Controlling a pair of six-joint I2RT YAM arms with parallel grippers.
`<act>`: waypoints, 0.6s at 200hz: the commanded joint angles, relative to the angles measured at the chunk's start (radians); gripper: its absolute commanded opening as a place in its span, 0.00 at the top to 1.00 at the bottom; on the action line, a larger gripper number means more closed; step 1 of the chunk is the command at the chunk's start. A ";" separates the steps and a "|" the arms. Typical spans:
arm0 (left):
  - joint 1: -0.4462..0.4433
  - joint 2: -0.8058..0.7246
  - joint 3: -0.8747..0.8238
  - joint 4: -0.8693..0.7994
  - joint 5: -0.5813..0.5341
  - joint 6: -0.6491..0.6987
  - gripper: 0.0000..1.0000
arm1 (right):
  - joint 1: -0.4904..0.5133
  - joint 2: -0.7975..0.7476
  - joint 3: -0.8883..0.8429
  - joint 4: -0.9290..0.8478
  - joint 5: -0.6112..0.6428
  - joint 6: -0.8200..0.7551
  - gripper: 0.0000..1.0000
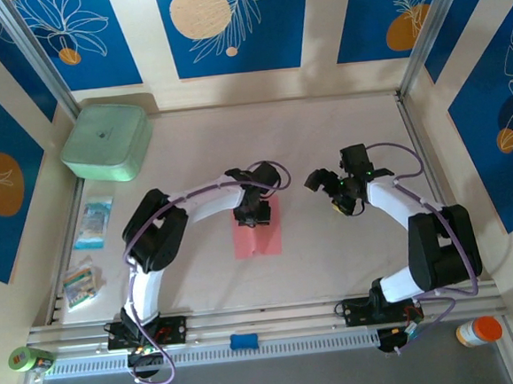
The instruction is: Fold a paper plane with a square sheet of paper (pick it up from the middle)
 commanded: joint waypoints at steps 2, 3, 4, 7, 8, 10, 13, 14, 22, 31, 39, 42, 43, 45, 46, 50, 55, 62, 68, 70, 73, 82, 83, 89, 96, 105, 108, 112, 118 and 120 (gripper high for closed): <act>0.029 -0.138 -0.063 0.176 0.158 0.061 0.67 | -0.004 -0.049 -0.016 0.055 -0.089 -0.032 0.03; 0.030 -0.141 -0.066 0.182 0.164 0.062 0.67 | -0.003 -0.050 -0.016 0.055 -0.091 -0.033 0.03; 0.033 -0.145 -0.071 0.189 0.171 0.063 0.68 | -0.003 -0.051 -0.016 0.056 -0.092 -0.035 0.03; 0.037 -0.157 -0.083 0.209 0.190 0.066 0.68 | -0.003 -0.054 -0.015 0.058 -0.097 -0.038 0.03; 0.038 -0.162 -0.087 0.216 0.196 0.066 0.68 | -0.003 -0.055 -0.014 0.058 -0.099 -0.039 0.03; 0.042 -0.171 -0.095 0.231 0.210 0.065 0.69 | -0.002 -0.056 -0.015 0.060 -0.102 -0.042 0.04; 0.047 -0.181 -0.105 0.246 0.231 0.066 0.69 | 0.001 -0.058 -0.015 0.062 -0.108 -0.046 0.04; 0.048 -0.182 -0.110 0.252 0.237 0.064 0.69 | 0.001 -0.059 -0.015 0.064 -0.111 -0.046 0.04; 0.064 -0.209 -0.147 0.309 0.294 0.059 0.70 | 0.003 -0.067 -0.015 0.068 -0.127 -0.056 0.05; 0.083 -0.228 -0.184 0.383 0.353 0.047 0.72 | 0.006 -0.070 -0.017 0.076 -0.151 -0.066 0.06; 0.102 -0.238 -0.220 0.442 0.396 0.032 0.72 | 0.009 -0.073 -0.020 0.087 -0.183 -0.074 0.08; 0.106 -0.242 -0.233 0.463 0.407 0.026 0.73 | 0.009 -0.073 -0.023 0.093 -0.198 -0.079 0.09; 0.111 -0.242 -0.237 0.469 0.411 0.024 0.73 | 0.011 -0.073 -0.023 0.093 -0.202 -0.079 0.09; 0.115 -0.243 -0.246 0.483 0.420 0.020 0.73 | 0.012 -0.073 -0.023 0.096 -0.211 -0.080 0.10; 0.118 -0.244 -0.248 0.489 0.424 0.018 0.73 | 0.013 -0.073 -0.024 0.097 -0.214 -0.080 0.10; 0.126 -0.243 -0.266 0.516 0.436 0.010 0.73 | 0.015 -0.071 -0.024 0.101 -0.229 -0.082 0.11; 0.136 -0.241 -0.288 0.551 0.453 -0.002 0.73 | 0.019 -0.069 -0.026 0.107 -0.245 -0.082 0.12; 0.150 -0.234 -0.316 0.596 0.469 -0.019 0.73 | 0.029 -0.067 -0.030 0.119 -0.267 -0.083 0.13; 0.161 -0.226 -0.333 0.626 0.480 -0.033 0.74 | 0.040 -0.065 -0.033 0.128 -0.282 -0.085 0.14; 0.165 -0.222 -0.337 0.636 0.485 -0.036 0.74 | 0.044 -0.064 -0.034 0.132 -0.285 -0.085 0.15; 0.170 -0.218 -0.347 0.647 0.491 -0.040 0.74 | 0.052 -0.062 -0.036 0.135 -0.289 -0.084 0.15; 0.184 -0.201 -0.366 0.684 0.498 -0.052 0.75 | 0.074 -0.055 -0.036 0.139 -0.292 -0.084 0.17; 0.185 -0.199 -0.368 0.687 0.497 -0.053 0.76 | 0.078 -0.055 -0.036 0.139 -0.292 -0.084 0.17; 0.193 -0.189 -0.379 0.704 0.498 -0.061 0.76 | 0.095 -0.049 -0.034 0.139 -0.290 -0.084 0.19; 0.201 -0.179 -0.393 0.722 0.492 -0.065 0.76 | 0.115 -0.038 -0.031 0.140 -0.291 -0.084 0.21; 0.211 -0.171 -0.414 0.726 0.464 -0.076 0.76 | 0.141 -0.024 -0.025 0.142 -0.287 -0.080 0.25; 0.213 -0.170 -0.423 0.731 0.454 -0.080 0.76 | 0.150 -0.018 -0.025 0.141 -0.285 -0.078 0.26; 0.218 -0.169 -0.434 0.737 0.444 -0.081 0.76 | 0.161 -0.011 -0.022 0.142 -0.284 -0.076 0.28; 0.223 -0.167 -0.451 0.746 0.432 -0.083 0.76 | 0.179 0.001 -0.018 0.142 -0.278 -0.073 0.31; 0.224 -0.168 -0.457 0.750 0.430 -0.085 0.76 | 0.184 0.006 -0.018 0.143 -0.277 -0.073 0.32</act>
